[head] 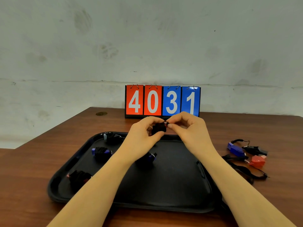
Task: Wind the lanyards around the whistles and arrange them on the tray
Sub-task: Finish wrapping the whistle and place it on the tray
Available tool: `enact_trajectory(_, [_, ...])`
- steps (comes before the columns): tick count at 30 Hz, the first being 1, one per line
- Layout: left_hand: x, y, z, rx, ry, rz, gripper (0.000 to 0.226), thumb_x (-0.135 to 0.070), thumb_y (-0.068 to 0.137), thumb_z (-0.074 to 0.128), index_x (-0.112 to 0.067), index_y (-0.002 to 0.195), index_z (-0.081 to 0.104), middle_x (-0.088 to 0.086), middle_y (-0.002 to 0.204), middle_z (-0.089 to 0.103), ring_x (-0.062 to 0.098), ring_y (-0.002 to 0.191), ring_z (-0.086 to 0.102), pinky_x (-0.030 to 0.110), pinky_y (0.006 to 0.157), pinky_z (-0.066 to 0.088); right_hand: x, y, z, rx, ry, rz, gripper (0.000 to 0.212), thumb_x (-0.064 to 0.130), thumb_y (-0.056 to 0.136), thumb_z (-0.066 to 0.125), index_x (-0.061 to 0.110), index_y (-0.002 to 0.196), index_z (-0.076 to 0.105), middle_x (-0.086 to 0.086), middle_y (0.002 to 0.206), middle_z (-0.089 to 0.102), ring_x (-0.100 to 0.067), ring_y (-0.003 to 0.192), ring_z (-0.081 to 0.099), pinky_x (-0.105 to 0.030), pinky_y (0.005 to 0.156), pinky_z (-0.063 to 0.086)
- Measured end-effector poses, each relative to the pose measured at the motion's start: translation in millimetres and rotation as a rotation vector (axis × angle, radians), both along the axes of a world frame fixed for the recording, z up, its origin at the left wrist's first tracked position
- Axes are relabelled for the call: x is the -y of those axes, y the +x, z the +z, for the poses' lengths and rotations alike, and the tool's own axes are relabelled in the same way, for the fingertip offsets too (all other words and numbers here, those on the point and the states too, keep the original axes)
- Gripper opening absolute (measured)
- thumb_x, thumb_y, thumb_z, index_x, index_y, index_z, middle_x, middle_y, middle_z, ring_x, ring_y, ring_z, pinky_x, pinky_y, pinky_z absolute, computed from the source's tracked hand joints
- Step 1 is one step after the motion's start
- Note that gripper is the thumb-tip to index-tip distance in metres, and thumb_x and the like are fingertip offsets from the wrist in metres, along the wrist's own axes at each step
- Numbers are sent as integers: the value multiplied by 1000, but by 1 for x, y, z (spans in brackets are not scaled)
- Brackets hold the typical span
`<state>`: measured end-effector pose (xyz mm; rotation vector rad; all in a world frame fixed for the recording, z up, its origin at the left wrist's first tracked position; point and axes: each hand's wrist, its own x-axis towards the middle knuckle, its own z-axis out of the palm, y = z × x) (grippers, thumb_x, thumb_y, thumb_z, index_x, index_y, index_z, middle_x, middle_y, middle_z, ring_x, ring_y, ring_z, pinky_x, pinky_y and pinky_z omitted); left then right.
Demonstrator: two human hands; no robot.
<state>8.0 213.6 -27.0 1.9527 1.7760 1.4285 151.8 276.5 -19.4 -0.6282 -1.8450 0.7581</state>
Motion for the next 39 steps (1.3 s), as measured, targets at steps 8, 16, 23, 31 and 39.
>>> enact_trajectory(8, [-3, -2, -3, -45, -39, -54, 31, -21, 88, 59, -27, 118, 52, -12, 113, 58, 1, 102, 53, 8, 81, 39, -2, 2, 0, 114, 62, 28, 10, 5, 85, 61, 14, 87, 62, 6, 90, 65, 0, 85, 63, -8, 77, 48])
enact_trajectory(16, [-6, -5, -6, -21, -123, -116, 27, -18, 92, 52, -29, 114, 42, 0, 114, 53, 9, 103, 52, 23, 85, 47, -2, 3, -2, 229, 195, -5, 11, 9, 85, 62, 20, 89, 60, 8, 88, 63, -2, 87, 60, -10, 81, 47])
enact_trajectory(23, [-6, 1, 1, 215, -86, -132, 6, -18, 95, 44, -20, 95, 49, 7, 97, 60, 28, 97, 57, 39, 86, 48, 1, -1, -4, 182, 259, 9, 12, 8, 84, 63, 17, 91, 62, 9, 88, 63, -4, 87, 60, -16, 82, 49])
enact_trajectory(31, [-7, 1, 2, 324, -55, -112, 11, -11, 91, 50, -17, 82, 50, 8, 94, 63, 20, 93, 60, 23, 82, 46, 1, -3, -5, 204, 294, 15, 10, 6, 83, 65, 13, 91, 66, 4, 89, 65, -6, 86, 61, -19, 80, 51])
enact_trajectory(39, [-4, -1, 2, 157, -64, -108, 5, -16, 92, 50, -16, 89, 54, 0, 89, 62, 14, 89, 57, 23, 79, 45, 2, -2, -6, 176, 138, 32, 12, 10, 80, 69, 20, 86, 65, 9, 85, 64, -1, 83, 59, -13, 78, 48])
